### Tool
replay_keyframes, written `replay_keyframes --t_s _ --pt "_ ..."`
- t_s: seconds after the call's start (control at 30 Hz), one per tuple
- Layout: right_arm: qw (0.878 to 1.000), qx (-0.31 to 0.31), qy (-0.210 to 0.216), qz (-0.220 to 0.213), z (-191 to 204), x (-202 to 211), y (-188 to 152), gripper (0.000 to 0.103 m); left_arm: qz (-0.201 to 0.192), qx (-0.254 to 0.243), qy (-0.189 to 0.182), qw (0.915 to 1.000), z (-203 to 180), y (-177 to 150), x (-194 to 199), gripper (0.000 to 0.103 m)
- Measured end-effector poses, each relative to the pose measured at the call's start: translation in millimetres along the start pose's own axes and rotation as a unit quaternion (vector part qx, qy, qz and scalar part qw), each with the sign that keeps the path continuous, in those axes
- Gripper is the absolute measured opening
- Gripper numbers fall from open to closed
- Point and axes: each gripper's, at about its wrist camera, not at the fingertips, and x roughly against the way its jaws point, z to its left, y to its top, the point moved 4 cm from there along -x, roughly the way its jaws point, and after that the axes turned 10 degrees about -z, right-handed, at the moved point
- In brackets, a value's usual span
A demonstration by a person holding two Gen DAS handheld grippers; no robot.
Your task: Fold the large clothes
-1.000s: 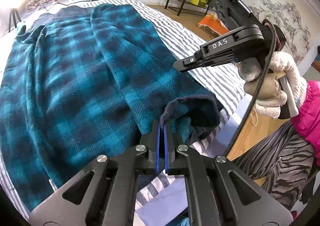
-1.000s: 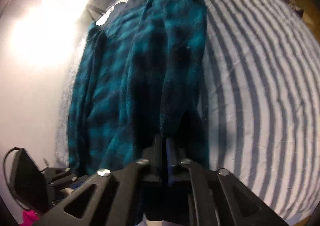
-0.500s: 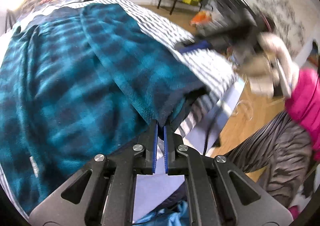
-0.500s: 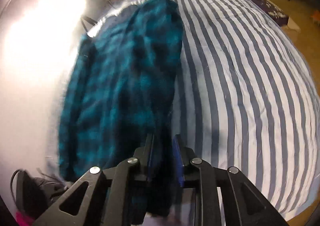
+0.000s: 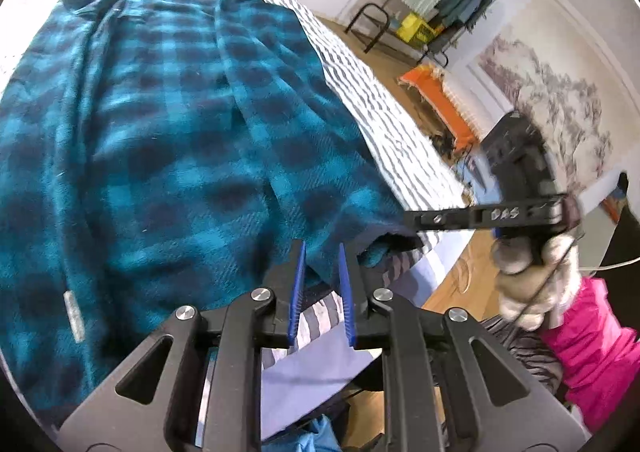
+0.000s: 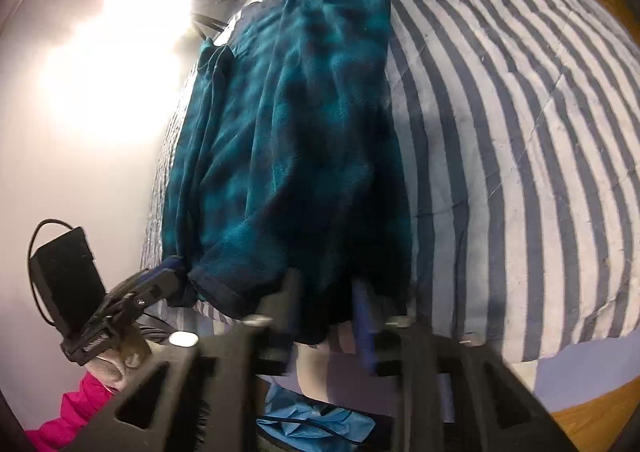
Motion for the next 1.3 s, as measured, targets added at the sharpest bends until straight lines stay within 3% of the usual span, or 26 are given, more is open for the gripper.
replay_keyframes --t_s 0.13,0.3,0.4,0.47,0.57,0.6,0.67,0.73,0.8,0.93,1.0,1.07,1.17,1.27,1.3 --pt "0.998 0.034 -0.021 -0.039 7 29 8 0.001 0.006 -0.023 -0.002 0.9997 -11 -2 -6 0.014" --pt "0.996 0.049 -0.079 0.002 -8 -1 -7 0.000 -0.003 -0.036 -0.008 0.9993 -21 9 -9 0.014" --pt "0.994 0.056 -0.088 0.014 -12 -9 -10 0.000 0.004 -0.053 -0.022 0.9984 -32 12 -21 0.014" --pt "0.995 0.052 -0.086 0.012 -14 -6 -12 0.000 0.025 -0.072 -0.025 0.9967 -37 8 -39 0.014" --pt "0.996 0.044 -0.072 -0.004 -19 5 -12 0.001 0.090 -0.103 -0.006 0.9906 -29 -18 -70 0.014" --pt "0.997 0.041 -0.060 -0.014 -20 10 -11 0.001 0.088 -0.106 0.002 0.9905 -23 -26 -73 0.014" --pt "0.998 0.036 -0.046 -0.038 -23 23 -4 0.015 0.081 -0.100 0.001 0.9917 -22 -26 -68 0.014" --pt "0.998 0.017 -0.012 -0.057 -23 30 8 0.041 0.075 -0.110 0.000 0.9911 -25 -22 -63 0.014" --pt "0.997 0.009 -0.005 -0.072 -22 27 23 0.041 0.070 -0.108 0.007 0.9917 -22 -22 -62 0.014" --pt "0.997 0.025 -0.036 -0.063 -14 2 44 0.035 0.072 -0.103 0.008 0.9920 -19 -25 -63 0.014" --pt "0.997 0.035 -0.046 -0.047 -11 -14 46 0.022 0.072 -0.107 0.008 0.9916 -20 -26 -62 0.014" --pt "0.995 0.062 -0.077 -0.031 -7 -26 43 0.001 0.073 -0.104 0.006 0.9919 -19 -27 -62 0.014" --pt "0.986 0.097 -0.132 -0.036 -8 -33 42 0.000 0.074 -0.102 0.001 0.9920 -17 -30 -62 0.014" --pt "0.992 0.024 -0.112 -0.044 -37 -29 49 0.000 0.070 -0.112 0.003 0.9913 -16 -33 -62 0.014" --pt "0.993 0.029 -0.107 -0.044 -37 -28 48 0.000 0.071 -0.114 0.005 0.9909 -17 -33 -61 0.014"
